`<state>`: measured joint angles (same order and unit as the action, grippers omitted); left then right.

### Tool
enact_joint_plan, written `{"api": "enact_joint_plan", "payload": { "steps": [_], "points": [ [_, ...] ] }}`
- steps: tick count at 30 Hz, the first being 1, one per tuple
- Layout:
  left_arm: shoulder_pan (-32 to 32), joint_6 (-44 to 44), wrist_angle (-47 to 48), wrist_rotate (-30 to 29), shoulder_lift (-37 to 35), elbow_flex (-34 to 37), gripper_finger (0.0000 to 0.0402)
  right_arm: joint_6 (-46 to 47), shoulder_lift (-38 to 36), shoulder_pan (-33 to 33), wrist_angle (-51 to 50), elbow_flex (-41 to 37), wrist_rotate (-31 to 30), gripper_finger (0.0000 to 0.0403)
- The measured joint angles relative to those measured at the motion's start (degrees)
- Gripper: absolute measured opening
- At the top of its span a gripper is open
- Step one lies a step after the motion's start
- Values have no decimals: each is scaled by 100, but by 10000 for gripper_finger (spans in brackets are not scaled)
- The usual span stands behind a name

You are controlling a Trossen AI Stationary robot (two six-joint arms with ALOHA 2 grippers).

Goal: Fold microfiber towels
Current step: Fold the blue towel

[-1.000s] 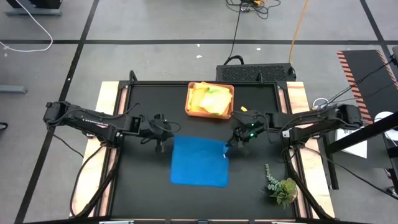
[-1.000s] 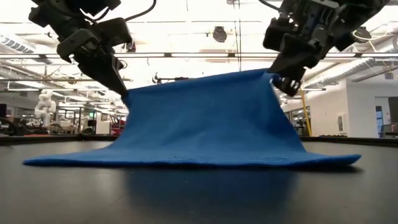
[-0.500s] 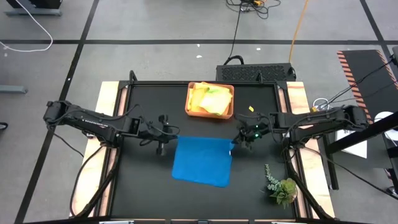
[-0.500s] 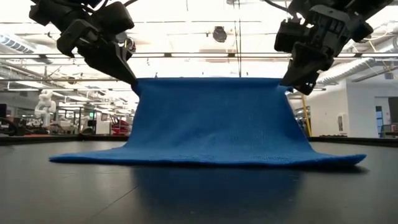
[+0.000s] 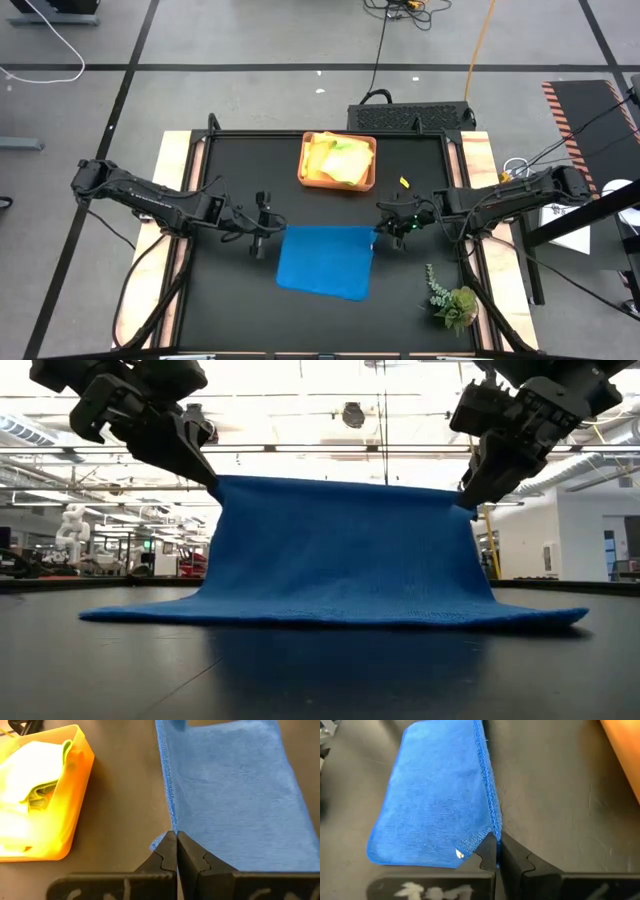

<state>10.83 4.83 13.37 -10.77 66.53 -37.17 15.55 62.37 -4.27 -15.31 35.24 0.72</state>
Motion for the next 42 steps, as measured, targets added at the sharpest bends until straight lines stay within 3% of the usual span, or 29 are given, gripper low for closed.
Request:
{"api": "enact_joint_plan", "payload": {
  "steps": [8,18,26,30,36,42],
  "points": [
    [522,-191,-13,-487,1,0,0,-83,0,-446,4,0,-513,0],
    [814,-81,-129,-768,1,2,0,-340,28,-556,-605,479,-1114,0],
    [1128,-91,41,-796,1,11,0,-376,553,-893,-439,634,-1112,0],
    [1254,-320,187,-729,76,11,0,-211,1031,-1137,13,634,-794,0],
    [1496,-655,142,-449,581,11,0,236,1597,-1550,647,632,-508,0],
    [1679,-848,-145,-376,1128,11,0,436,1638,-1809,759,634,-502,0]
  ]
}}
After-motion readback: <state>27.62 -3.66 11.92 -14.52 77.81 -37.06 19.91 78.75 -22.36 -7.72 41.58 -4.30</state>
